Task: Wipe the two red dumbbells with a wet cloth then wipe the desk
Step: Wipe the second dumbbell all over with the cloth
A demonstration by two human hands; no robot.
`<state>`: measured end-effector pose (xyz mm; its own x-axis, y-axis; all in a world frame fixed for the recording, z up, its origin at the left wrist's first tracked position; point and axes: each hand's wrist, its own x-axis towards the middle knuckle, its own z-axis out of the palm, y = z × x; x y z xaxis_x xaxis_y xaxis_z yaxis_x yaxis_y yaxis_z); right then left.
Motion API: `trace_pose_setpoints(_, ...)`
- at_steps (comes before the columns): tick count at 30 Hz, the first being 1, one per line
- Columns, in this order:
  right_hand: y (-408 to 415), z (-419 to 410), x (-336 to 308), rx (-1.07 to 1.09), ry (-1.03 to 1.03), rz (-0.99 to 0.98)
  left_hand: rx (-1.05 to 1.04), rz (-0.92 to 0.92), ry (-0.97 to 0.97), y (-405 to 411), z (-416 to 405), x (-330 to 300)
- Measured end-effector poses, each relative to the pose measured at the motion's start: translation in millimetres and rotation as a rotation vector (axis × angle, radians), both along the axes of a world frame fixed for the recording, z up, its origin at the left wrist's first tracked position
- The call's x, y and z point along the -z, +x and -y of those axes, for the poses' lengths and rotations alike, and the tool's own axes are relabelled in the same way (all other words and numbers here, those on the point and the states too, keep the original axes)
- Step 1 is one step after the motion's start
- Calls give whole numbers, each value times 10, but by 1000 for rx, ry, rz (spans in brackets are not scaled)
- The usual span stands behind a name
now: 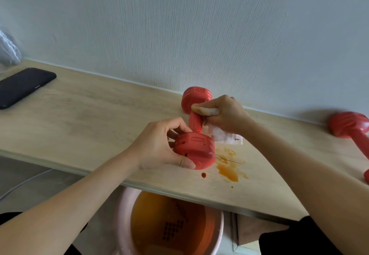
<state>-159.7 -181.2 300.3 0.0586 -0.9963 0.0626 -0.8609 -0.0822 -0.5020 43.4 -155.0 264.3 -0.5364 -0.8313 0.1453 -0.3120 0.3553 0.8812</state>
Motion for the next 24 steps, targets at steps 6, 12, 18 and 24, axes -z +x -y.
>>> trace_pose_setpoints(6,-45,-308,-97,-225,140,28,-1,39,-12,2,-6,5)
trace_pose_setpoints(12,-118,-443,-132,-98,162,239,2,410,-218,-140,-138,-176)
trace_pose_setpoints(18,-348,-563,-139,6,198,505,-14,617,-417,-314,-189,-242)
trace_pose_setpoints(24,-343,-655,-181,-143,180,634,-73,167,-176,-209,-245,23)
